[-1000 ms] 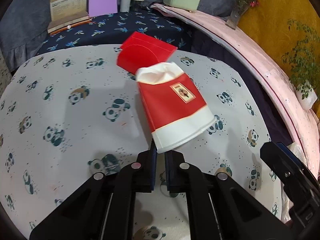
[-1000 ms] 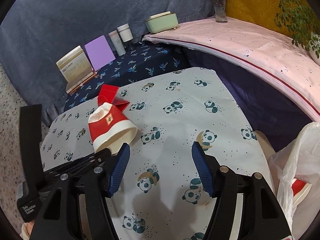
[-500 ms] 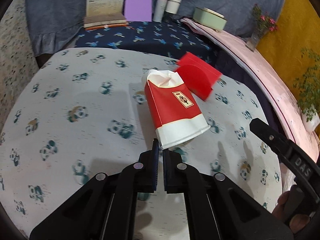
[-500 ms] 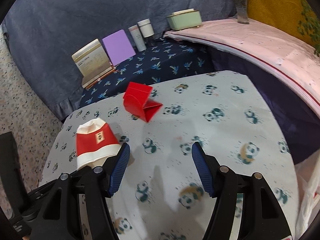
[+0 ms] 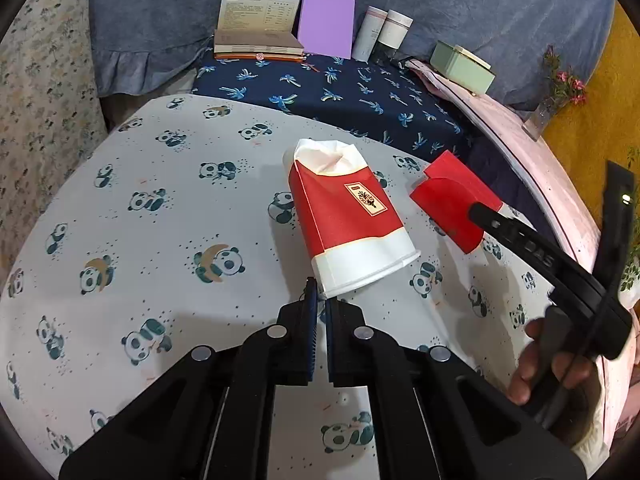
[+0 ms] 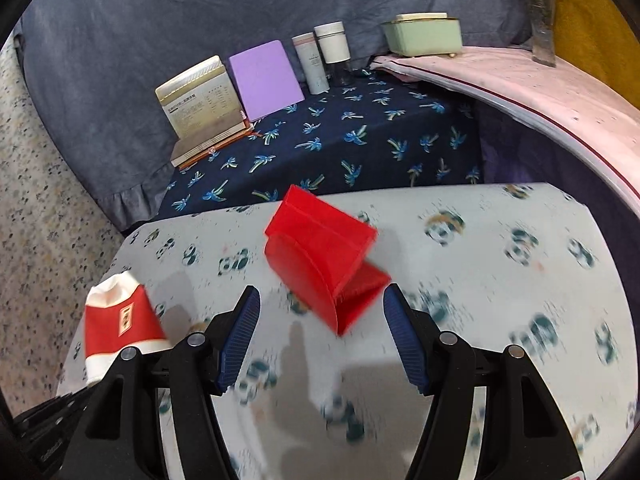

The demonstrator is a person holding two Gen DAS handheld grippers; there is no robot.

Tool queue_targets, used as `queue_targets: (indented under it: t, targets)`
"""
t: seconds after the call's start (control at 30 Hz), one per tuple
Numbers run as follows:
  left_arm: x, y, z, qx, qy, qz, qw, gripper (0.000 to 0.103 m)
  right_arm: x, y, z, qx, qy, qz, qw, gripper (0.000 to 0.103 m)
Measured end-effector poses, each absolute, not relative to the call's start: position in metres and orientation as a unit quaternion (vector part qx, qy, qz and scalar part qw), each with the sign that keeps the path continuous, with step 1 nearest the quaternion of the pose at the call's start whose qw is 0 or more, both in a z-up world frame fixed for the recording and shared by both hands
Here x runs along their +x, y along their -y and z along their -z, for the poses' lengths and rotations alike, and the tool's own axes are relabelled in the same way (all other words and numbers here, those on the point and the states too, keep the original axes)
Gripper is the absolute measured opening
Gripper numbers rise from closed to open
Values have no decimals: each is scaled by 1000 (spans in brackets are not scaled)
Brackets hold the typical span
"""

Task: Collect trash
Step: 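Grasp the red cardboard lid with the right tool while the left tool holds the cup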

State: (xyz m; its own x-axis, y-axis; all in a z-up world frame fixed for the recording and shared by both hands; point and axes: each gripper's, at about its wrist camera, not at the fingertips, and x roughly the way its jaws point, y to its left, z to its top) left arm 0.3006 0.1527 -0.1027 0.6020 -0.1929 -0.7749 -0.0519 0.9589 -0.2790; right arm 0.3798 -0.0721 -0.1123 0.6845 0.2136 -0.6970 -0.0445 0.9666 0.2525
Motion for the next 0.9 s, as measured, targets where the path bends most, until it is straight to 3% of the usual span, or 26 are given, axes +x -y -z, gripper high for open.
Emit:
queue_targets:
  t: [0.1, 0.27, 0.37, 0.9]
  targets:
    - [305, -151, 107, -137, -447, 42, 883, 3, 389, 69, 117, 108, -394, -74, 910, 60]
    - [305, -146, 111, -135, -453, 47, 880, 3, 386, 60, 119, 98, -407, -95, 903, 7]
    - [298, -140, 107, -130, -452, 55, 881, 3, 371, 57, 114, 93, -404, -95, 905, 1]
    - [213, -57, 58, -89, -438, 149, 882, 3, 208, 131, 44, 160, -356, -30, 920, 1]
